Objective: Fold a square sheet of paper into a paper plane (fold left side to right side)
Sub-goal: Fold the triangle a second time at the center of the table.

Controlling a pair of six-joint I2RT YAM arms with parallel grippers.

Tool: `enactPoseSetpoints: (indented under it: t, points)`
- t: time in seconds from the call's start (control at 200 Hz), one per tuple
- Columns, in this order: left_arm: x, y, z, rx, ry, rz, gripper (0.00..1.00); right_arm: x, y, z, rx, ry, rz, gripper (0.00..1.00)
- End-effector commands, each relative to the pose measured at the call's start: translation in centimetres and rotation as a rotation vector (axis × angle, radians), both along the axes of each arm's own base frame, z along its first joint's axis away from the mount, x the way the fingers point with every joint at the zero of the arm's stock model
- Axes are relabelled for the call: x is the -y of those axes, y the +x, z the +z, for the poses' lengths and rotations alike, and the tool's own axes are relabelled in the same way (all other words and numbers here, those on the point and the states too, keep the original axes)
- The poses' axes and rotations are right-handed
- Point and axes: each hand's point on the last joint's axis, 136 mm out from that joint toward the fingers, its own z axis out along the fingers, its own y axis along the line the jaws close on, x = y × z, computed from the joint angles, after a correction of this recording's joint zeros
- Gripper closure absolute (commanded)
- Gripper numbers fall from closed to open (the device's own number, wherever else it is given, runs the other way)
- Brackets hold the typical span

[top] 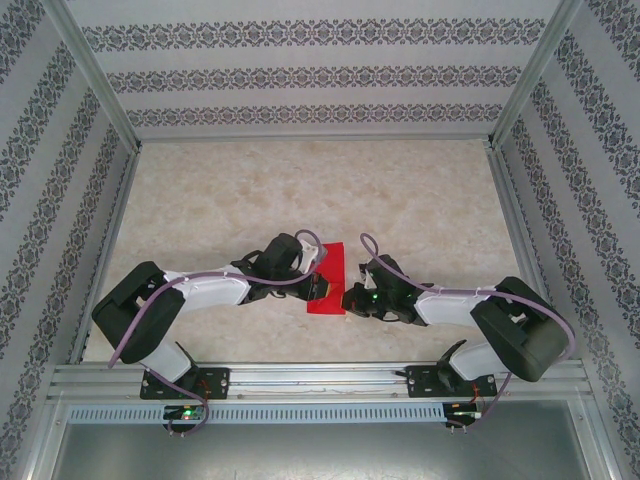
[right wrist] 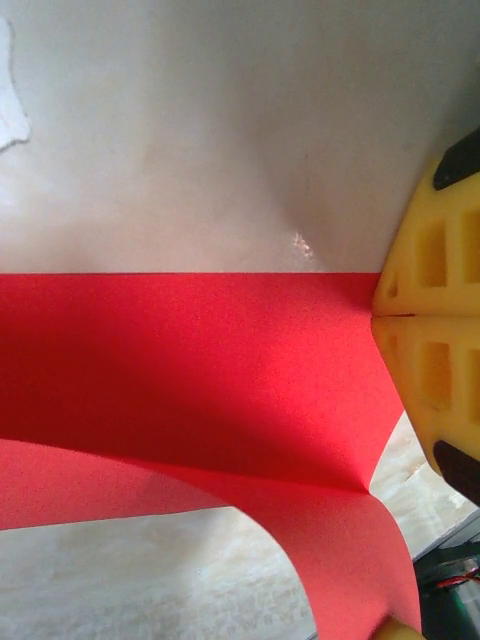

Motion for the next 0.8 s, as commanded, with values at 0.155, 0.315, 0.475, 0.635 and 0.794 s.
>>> enactPoseSetpoints:
  t: [0.155,0.315,0.475,0.635,0.794]
  points:
    - [-0.8,0.3,-1.0,-0.050,-0.012,0.009,1.00,0.4,-0.5,-1.4,-0.042,-0.061,0.002,1.00]
    - [-1.3,0.6,-1.6,-0.059,-0.002,0.015,1.00,0.4,-0.6,-1.5,-0.047,-0.068,0.011,1.00]
    - [-1.8,1.1,-2.1,-0.063,-0.002,0.028,1.00,0.4,-0.7,-1.5,-0.051,-0.070,0.018,1.00]
    - [-2.2,1.6,-2.5,-0.068,-0.008,0.042,1.00,0.4,-0.7,-1.6,-0.053,-0.073,0.020,1.00]
    - [-2.7,2.0,-3.0,-0.080,-0.011,0.058,1.00,0.4,-0.8,-1.7,-0.059,-0.075,0.024,1.00]
